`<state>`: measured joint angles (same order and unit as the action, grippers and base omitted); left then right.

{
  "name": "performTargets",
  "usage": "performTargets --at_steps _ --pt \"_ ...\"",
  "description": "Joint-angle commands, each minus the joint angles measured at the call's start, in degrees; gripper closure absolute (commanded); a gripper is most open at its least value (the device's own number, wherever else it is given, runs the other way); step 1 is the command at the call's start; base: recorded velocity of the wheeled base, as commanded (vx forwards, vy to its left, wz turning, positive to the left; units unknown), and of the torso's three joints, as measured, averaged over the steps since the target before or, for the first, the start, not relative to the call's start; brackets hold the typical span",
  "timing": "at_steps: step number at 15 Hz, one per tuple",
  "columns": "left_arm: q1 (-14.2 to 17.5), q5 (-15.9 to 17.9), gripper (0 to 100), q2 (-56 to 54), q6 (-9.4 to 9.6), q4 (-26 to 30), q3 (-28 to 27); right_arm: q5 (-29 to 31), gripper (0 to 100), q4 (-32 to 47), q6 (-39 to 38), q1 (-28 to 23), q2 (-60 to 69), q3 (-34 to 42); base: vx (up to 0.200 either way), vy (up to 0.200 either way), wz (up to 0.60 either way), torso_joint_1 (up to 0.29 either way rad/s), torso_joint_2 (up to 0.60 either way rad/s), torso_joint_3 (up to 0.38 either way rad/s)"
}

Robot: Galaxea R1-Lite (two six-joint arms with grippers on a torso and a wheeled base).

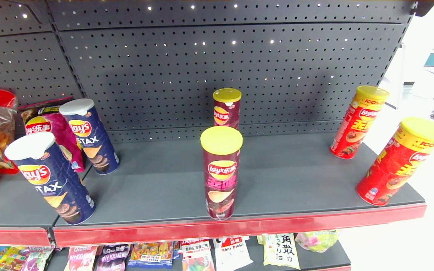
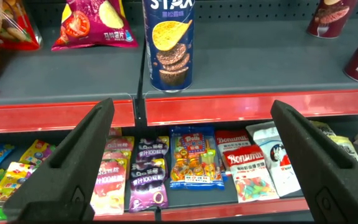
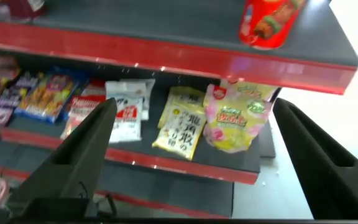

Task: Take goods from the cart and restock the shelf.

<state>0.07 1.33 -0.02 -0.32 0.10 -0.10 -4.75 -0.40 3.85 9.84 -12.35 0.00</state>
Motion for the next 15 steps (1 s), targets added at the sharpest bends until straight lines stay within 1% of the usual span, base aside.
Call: performTargets --at_steps 1,2,3,5,8,9,10,11,12,13,14,15 --pt "0.10 -0.01 0 0.02 -0.03 -0.01 0.01 -1.49 0 -0.21 0.89 -1.40 -9.27 0.00 0.000 0.000 0.00 0.000 0.00 0.000" --pt "0.10 -0.01 0 0.02 -0.03 -0.01 0.01 -1.49 0 -0.21 0.98 -2.28 -9.18 0.00 0.000 0.000 0.00 0.000 0.00 0.000" --pt "0.01 -0.01 0 0.02 -0.03 -0.01 0.01 -1.40 0 -0.21 0.98 -5.00 -8.92 0.00 0.000 0.000 0.00 0.000 0.00 0.000" --pt "0.10 -0.01 0 0.02 -0.03 -0.01 0.01 -0.96 0 -0.21 0.98 -8.70 -6.99 0.00 0.000 0.000 0.00 0.000 0.00 0.000" --pt "0.01 -0.01 0 0.02 -0.03 -0.01 0.01 -1.05 0 -0.21 0.98 -9.84 -7.60 0.00 0.000 0.000 0.00 0.000 0.00 0.000" --pt "0.01 -0.01 0 0.02 -0.03 -0.01 0.01 -1.05 0 -0.30 0.81 -11.07 -5.93 0.00 0.000 0.000 0.00 0.000 0.00 0.000" --pt "0.01 -0.01 0 0.02 -0.03 -0.01 0.01 -1.31 0 -2.32 -0.42 -10.10 -4.70 -2.64 0.000 0.000 0.00 0.000 0.00 0.000" --pt "0.01 -0.01 0 0.02 -0.03 -0.01 0.01 0.10 0 -6.80 -2.80 -4.12 -10.06 -9.40 0.000 0.000 0.00 0.000 0.00 0.000" --pt "0.01 -0.01 0 0.02 -0.03 -0.01 0.01 2.47 0 -9.53 -3.41 0.62 -14.37 -11.60 0.000 0.000 0.00 0.000 0.00 0.000" --pt "0.01 -0.01 0 0.02 -0.03 -0.01 0.01 2.91 0 -10.14 -3.85 4.31 -17.71 -13.97 0.000 0.000 0.00 0.000 0.00 0.000" --pt "0.01 -0.01 0 0.02 -0.03 -0.01 0.01 -1.13 0 -10.06 -5.43 7.04 -22.37 -16.35 0.000 0.000 0.00 0.000 0.00 0.000" --pt "0.10 -0.01 0 0.02 -0.03 -0.01 0.01 -8.78 0 -10.50 -5.17 6.60 -26.67 -17.05 0.000 0.000 0.00 0.000 0.00 0.000"
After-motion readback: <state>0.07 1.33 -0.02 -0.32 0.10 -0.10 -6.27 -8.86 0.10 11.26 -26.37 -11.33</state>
